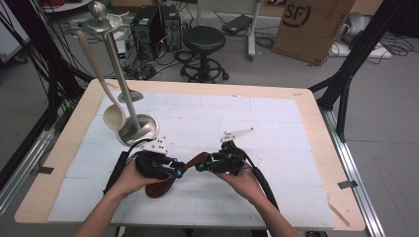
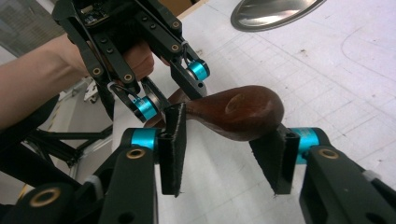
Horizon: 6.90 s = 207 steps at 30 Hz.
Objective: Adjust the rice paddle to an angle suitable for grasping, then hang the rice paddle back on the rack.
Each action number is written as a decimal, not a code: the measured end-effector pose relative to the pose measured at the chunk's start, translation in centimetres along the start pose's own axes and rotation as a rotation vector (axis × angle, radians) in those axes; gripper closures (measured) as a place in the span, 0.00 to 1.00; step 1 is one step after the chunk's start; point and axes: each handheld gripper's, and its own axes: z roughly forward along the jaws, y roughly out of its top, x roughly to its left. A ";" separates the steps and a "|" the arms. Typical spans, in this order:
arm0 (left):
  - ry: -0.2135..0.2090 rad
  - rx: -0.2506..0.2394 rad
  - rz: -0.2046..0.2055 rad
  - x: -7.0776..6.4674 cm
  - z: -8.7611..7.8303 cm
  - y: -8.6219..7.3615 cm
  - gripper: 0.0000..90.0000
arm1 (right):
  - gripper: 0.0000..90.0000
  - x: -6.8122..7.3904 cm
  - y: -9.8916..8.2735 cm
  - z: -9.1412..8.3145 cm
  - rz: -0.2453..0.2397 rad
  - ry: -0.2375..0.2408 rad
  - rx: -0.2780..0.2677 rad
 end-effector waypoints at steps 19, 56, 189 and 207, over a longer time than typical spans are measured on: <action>-0.076 -0.072 -0.064 0.0 -0.5 0.4 0.72 | 0.83 0.2 0.8 -0.9 0.028 0.146 -0.088; -0.021 -0.191 -0.060 0.9 -4.4 1.7 0.86 | 0.24 1.1 1.0 -4.2 -0.175 -0.140 -0.050; 0.230 -0.489 -0.097 4.8 -23.1 11.8 0.86 | 0.00 -1.0 -4.0 -11.1 -0.155 -0.401 -0.082; 0.286 -0.498 -0.138 6.1 -23.2 11.6 0.85 | 0.00 -0.9 -4.1 -10.6 -0.159 -0.383 -0.067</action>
